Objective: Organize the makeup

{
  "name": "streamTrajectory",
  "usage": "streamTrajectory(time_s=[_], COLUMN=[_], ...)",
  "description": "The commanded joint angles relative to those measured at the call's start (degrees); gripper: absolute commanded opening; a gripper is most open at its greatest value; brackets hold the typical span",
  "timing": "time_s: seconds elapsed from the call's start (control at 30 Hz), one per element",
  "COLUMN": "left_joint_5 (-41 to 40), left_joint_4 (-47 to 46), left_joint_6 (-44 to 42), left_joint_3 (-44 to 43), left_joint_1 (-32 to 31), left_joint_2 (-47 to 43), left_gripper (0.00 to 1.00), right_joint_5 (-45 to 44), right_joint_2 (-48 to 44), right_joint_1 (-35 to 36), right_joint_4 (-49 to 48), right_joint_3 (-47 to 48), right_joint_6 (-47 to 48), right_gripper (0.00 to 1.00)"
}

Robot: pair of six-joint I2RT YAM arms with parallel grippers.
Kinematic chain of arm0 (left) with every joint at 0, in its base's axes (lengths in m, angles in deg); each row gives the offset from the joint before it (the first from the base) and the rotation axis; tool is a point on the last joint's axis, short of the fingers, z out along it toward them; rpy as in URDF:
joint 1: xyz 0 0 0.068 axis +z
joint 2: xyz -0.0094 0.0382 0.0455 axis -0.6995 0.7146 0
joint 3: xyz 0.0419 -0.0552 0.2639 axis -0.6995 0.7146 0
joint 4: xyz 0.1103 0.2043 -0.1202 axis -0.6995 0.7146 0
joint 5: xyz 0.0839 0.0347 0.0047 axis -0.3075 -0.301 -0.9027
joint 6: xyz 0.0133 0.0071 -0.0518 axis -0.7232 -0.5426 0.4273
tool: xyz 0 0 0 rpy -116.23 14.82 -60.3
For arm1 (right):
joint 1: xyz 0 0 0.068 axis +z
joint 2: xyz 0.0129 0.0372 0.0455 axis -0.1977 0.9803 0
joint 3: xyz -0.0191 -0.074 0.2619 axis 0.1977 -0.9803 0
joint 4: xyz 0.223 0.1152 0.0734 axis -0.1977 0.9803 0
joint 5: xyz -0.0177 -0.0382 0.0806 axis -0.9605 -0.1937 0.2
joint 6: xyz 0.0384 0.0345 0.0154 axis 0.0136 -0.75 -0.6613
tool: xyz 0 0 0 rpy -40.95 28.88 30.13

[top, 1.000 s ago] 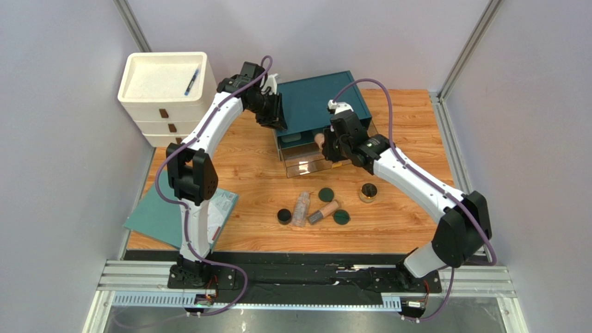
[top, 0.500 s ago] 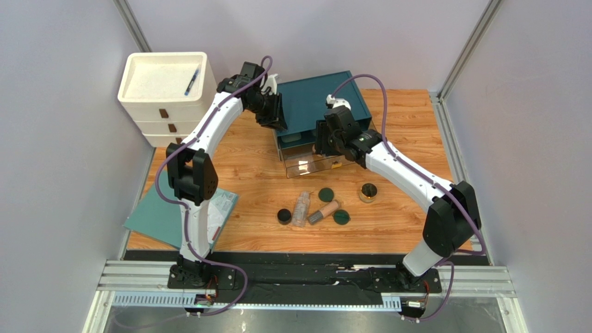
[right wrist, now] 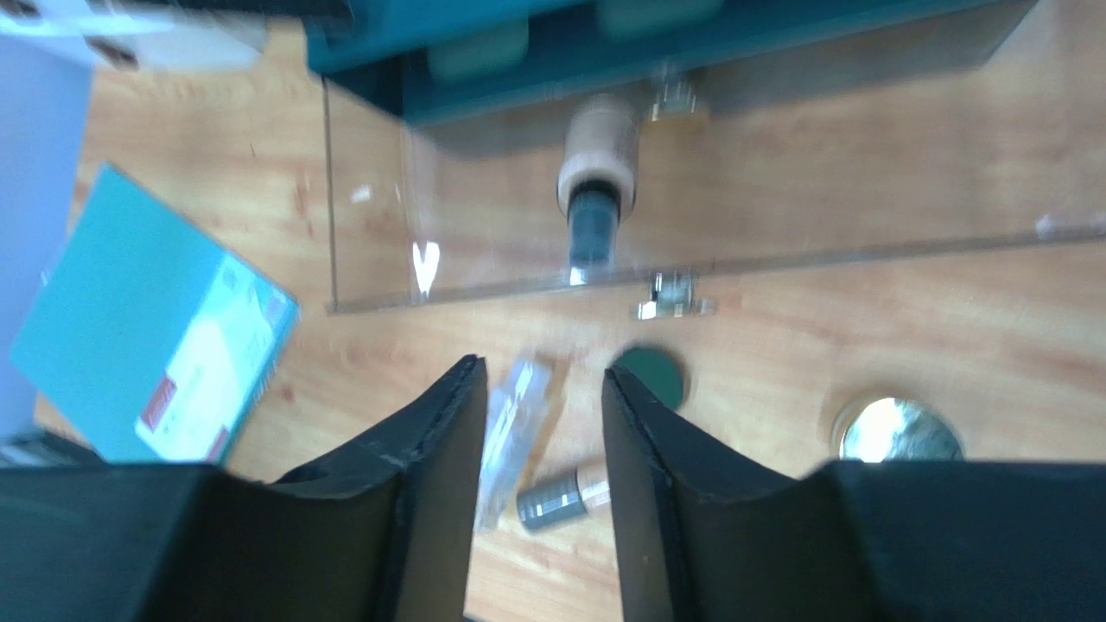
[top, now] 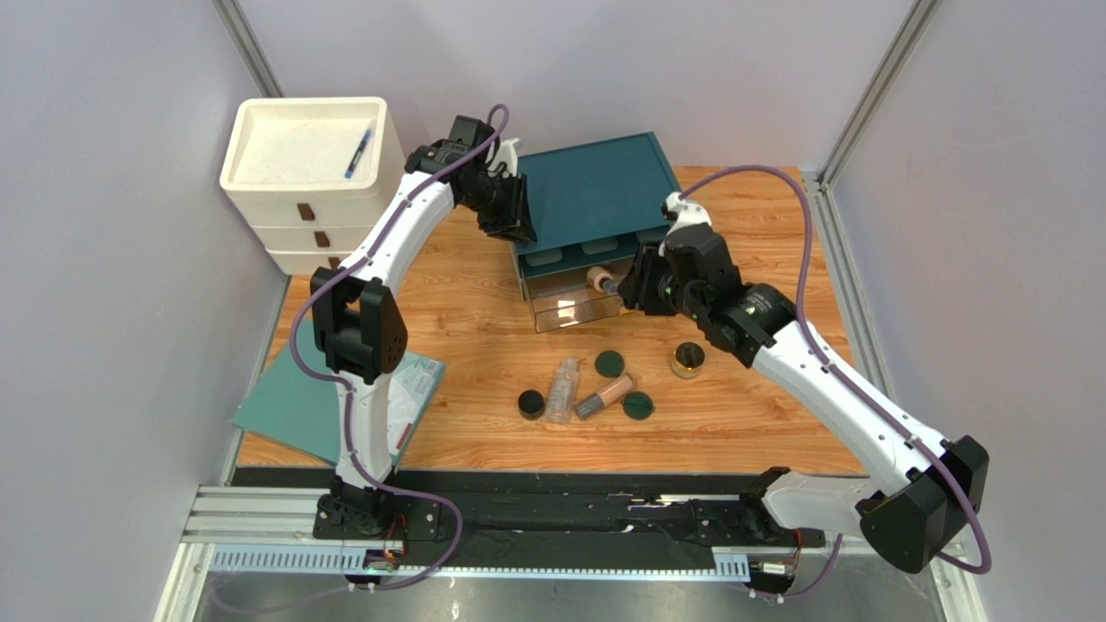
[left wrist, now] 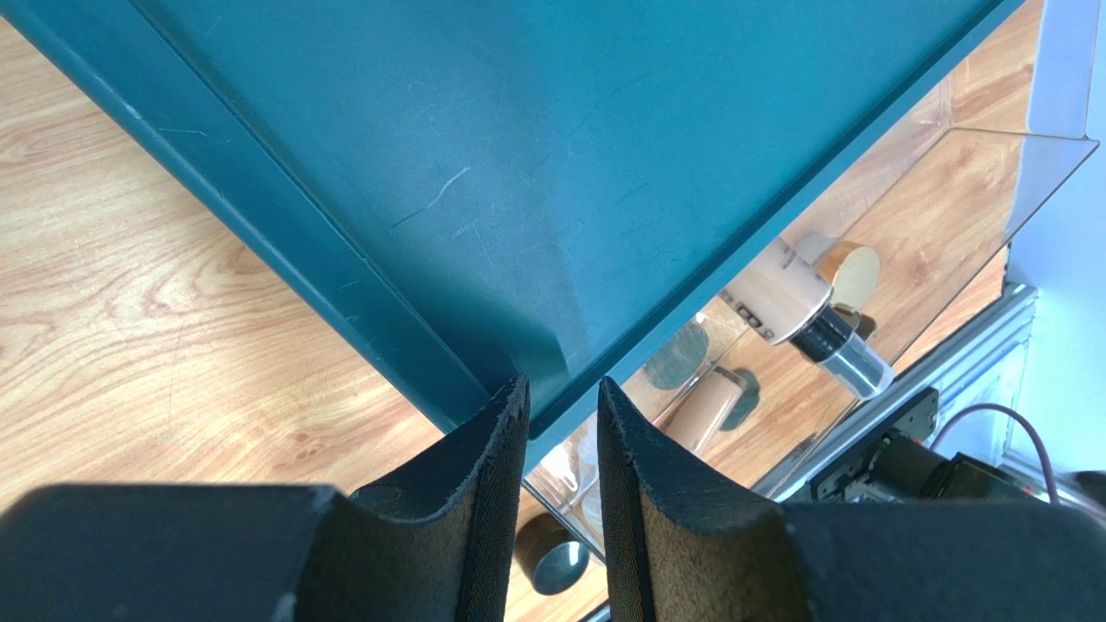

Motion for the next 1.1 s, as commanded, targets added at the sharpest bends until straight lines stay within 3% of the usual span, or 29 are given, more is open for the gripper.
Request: streamTrajectory(time_s=[0.0,0.27,0.6,1.07], left_joint_5=[-6.1,-6.1,-5.8,-5.8], left_joint_4=[10.9,10.9,9.7,8.8], left_joint_6=[-3.6,-4.0,-3.9,-4.4], left_joint_3=[1.6,2.3,5.0,8.3], left_joint_1=[0.7,0.7,0.7,0.7], left_joint_2=[1.7,1.7,1.0,-0.9], left_gripper=[0.34,0.34,0.34,0.34], right_joint_5=[6.7,6.7,4.6,2.3], right_joint_2=[-0.7,-0.6,1.9,11.2], right_joint_1=[2.1,8.1,8.5,8.4], right_joint_4=[3.6,2.9,-1.7,-7.2], right_joint_3=[-6.8,-17.3,-24.8,-24.4], right_joint_6=[-1.7,-8.4,-28.9,-39.5], right_gripper=[0.39,0.46,0.51,0.53])
